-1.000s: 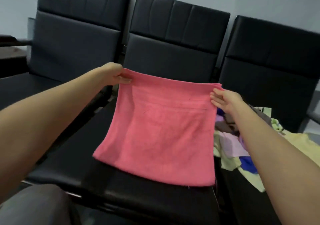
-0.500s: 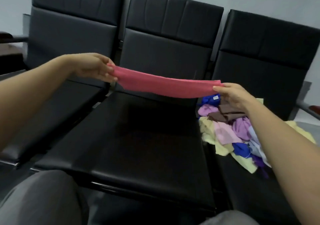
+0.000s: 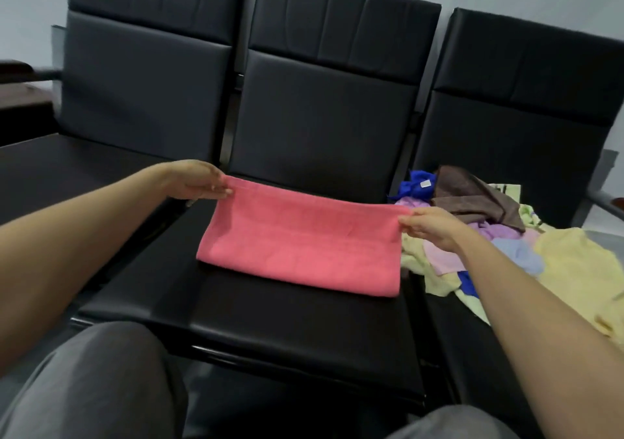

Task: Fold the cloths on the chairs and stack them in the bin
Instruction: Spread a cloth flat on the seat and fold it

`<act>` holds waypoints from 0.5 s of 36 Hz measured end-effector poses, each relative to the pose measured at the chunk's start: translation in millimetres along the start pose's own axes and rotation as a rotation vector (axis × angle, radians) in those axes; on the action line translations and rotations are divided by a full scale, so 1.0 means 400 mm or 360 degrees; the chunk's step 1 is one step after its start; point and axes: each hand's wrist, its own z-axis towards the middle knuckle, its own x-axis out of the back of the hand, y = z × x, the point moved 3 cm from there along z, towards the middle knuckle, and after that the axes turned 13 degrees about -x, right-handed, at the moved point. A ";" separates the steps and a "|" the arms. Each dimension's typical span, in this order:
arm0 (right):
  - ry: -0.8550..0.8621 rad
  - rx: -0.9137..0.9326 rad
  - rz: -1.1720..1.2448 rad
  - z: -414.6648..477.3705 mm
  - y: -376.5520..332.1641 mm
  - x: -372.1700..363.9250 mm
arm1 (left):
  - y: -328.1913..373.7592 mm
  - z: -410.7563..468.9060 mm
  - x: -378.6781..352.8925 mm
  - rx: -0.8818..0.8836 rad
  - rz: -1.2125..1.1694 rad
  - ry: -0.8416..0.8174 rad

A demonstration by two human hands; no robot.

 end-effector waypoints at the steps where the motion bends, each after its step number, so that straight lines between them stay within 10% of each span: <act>1: 0.0036 0.0007 0.0036 0.009 -0.004 -0.008 | -0.001 0.008 -0.005 -0.0049 0.0004 0.0091; 11: 0.0192 -0.0069 -0.0477 0.061 0.020 -0.091 | -0.033 0.024 -0.172 -0.0406 0.1198 0.0169; 18: 0.0129 0.0129 -0.0901 0.051 0.032 -0.199 | -0.159 0.001 -0.370 -0.0404 0.1935 -0.0730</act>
